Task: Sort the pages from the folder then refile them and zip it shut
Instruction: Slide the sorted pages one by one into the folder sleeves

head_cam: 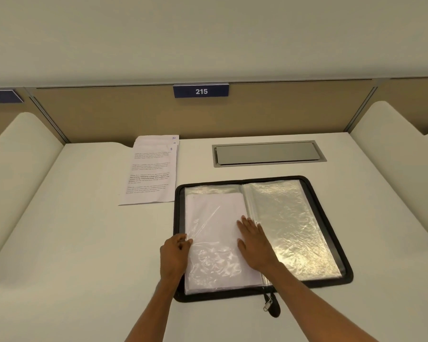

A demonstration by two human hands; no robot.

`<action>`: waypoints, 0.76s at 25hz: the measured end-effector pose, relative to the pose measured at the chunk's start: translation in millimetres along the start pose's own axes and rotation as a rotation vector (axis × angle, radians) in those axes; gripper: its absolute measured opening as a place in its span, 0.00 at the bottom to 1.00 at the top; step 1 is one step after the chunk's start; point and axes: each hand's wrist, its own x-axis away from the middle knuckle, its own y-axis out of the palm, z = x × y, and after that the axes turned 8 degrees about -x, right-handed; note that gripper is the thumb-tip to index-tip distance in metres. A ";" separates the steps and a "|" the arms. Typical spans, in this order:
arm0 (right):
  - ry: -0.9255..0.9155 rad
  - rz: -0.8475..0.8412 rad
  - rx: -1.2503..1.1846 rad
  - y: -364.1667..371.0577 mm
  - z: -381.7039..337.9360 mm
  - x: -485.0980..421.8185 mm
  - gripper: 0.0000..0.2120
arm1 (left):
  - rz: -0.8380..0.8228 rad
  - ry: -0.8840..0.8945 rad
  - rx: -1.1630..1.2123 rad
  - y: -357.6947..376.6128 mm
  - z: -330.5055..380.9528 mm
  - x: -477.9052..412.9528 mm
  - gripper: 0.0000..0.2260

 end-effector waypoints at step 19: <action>-0.165 0.105 0.252 129.9 -102.9 37.2 0.32 | -0.045 0.595 -0.350 36.0 -29.5 -52.9 0.18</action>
